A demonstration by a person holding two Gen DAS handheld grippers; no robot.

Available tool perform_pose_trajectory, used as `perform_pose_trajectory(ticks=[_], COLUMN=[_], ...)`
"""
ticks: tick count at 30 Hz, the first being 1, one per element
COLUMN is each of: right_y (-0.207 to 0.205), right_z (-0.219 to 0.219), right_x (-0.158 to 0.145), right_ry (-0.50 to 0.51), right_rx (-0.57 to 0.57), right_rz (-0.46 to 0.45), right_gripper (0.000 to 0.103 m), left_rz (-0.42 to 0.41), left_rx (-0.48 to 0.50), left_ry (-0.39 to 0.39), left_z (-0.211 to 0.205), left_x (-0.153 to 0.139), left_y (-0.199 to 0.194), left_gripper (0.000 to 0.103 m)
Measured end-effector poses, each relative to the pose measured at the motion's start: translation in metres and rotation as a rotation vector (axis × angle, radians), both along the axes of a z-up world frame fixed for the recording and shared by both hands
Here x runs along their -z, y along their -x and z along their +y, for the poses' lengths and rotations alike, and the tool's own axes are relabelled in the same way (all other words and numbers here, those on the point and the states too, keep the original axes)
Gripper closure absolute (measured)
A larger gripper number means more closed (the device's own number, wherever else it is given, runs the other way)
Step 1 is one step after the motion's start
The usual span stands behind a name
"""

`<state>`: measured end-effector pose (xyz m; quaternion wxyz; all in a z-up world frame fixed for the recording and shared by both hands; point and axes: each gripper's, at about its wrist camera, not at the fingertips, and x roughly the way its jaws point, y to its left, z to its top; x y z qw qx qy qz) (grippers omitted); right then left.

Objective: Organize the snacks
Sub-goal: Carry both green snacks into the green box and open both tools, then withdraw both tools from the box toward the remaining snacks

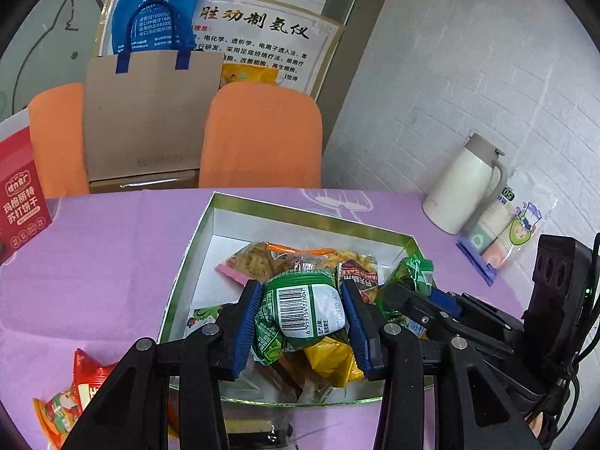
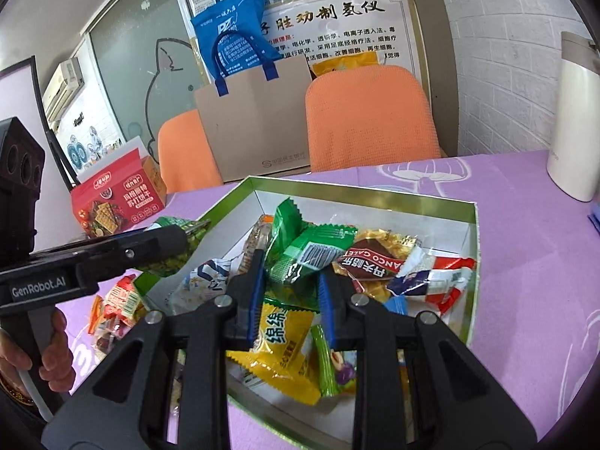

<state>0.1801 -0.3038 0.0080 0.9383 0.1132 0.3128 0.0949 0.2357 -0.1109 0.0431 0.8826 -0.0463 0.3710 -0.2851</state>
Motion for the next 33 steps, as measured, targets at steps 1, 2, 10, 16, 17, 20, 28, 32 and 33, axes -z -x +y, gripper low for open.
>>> perform_pose_trajectory(ticks=[1, 2, 10, 16, 17, 20, 28, 32, 33], right_y=[-0.002, -0.004, 0.000, 0.013, 0.014, 0.021, 0.048, 0.064, 0.068], right_z=[0.001, 0.002, 0.001, -0.003, -0.004, -0.005, 0.001, 0.008, 0.009], right_x=[0.004, 0.006, 0.014, 0.009, 0.008, 0.007, -0.006, -0.012, -0.014], right_ry=[0.007, 0.014, 0.068, 0.086, 0.083, 0.070, 0.066, 0.078, 0.077], right_rx=[-0.004, -0.008, 0.007, 0.022, 0.026, 0.038, 0.023, 0.014, 0.009], right_rz=[0.007, 0.013, 0.003, -0.040, -0.039, -0.039, -0.052, -0.074, -0.079], right_gripper=[0.075, 0.075, 0.032, 0.012, 0.008, 0.002, 0.001, 0.001, 0.001], left_rz=[0.008, 0.015, 0.024, -0.058, -0.060, -0.078, -0.099, -0.137, -0.148], left_rx=[-0.001, -0.003, -0.019, -0.077, -0.090, -0.119, -0.170, -0.201, -0.206], left_ry=[-0.004, -0.006, -0.021, 0.025, 0.017, -0.011, -0.041, -0.086, -0.093], left_z=[-0.001, -0.001, -0.001, 0.011, 0.012, 0.013, 0.020, 0.024, 0.025], left_x=[0.004, 0.007, 0.027, 0.016, 0.014, 0.009, 0.004, -0.003, -0.006], left_y=[-0.003, -0.005, -0.012, -0.003, -0.001, 0.004, 0.027, 0.046, 0.051], left_gripper=[0.059, 0.059, 0.050, 0.012, 0.006, 0.000, 0.000, 0.000, 0.000])
